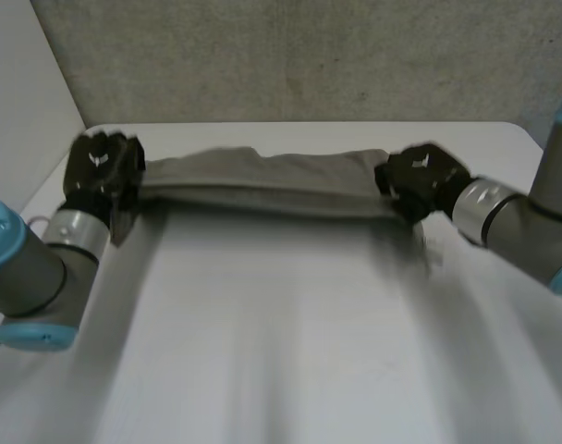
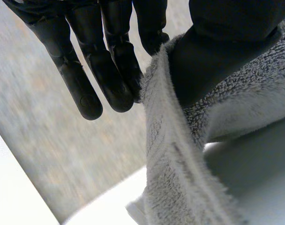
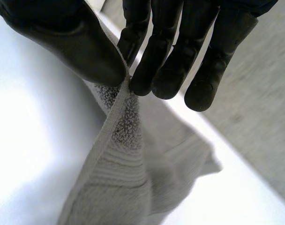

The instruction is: Fold the towel.

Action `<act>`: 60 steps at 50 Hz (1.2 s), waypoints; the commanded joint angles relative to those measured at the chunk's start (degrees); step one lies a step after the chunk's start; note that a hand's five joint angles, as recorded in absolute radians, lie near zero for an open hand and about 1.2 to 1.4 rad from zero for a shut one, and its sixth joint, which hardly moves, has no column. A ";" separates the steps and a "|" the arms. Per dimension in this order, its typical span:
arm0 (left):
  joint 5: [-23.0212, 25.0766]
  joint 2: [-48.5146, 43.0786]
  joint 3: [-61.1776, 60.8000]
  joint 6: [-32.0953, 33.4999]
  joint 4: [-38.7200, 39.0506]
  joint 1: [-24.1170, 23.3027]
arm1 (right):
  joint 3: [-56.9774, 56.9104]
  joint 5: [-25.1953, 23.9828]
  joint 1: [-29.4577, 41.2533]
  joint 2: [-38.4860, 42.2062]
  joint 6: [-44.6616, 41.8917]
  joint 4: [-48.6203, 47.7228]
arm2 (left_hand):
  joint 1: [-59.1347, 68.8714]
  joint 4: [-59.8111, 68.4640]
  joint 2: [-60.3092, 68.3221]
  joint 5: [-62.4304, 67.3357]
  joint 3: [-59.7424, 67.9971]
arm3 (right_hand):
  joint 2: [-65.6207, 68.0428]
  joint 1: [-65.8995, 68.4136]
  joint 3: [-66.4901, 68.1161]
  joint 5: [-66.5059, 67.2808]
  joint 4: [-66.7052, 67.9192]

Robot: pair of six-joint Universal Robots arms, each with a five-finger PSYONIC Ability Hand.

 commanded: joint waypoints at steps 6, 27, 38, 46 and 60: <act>-0.10 -3.82 -0.98 1.54 -0.27 0.47 | 7.01 3.59 -0.10 5.85 1.34 -8.82 | 11.35 10.20 10.25 10.79 10.38 | -12.76 -12.06 -12.92 -14.28 -12.65; -0.10 -1.89 -1.95 1.36 -0.09 1.52 | 8.42 11.16 -0.72 6.38 11.18 -10.68 | 11.35 10.20 10.25 10.79 10.38 | -43.74 -43.04 -43.90 -45.26 -43.63; -0.01 -0.83 -3.00 1.18 -0.36 1.88 | 8.68 6.25 -1.68 3.65 11.01 -3.65 | 11.35 10.20 10.25 10.79 10.38 | -42.57 -41.87 -42.73 -44.09 -42.46; -0.01 -0.83 -3.35 1.27 -0.36 1.61 | 10.53 2.81 -4.14 4.10 10.05 -5.14 | 11.35 10.20 10.25 10.79 10.38 | -42.40 -41.71 -42.56 -43.92 -42.29; -0.01 -0.92 -3.44 1.27 -0.27 1.61 | 10.80 2.99 -5.11 7.08 6.09 -8.22 | 11.35 10.20 10.25 10.79 10.38 | -42.06 -41.37 -42.23 -43.58 -41.96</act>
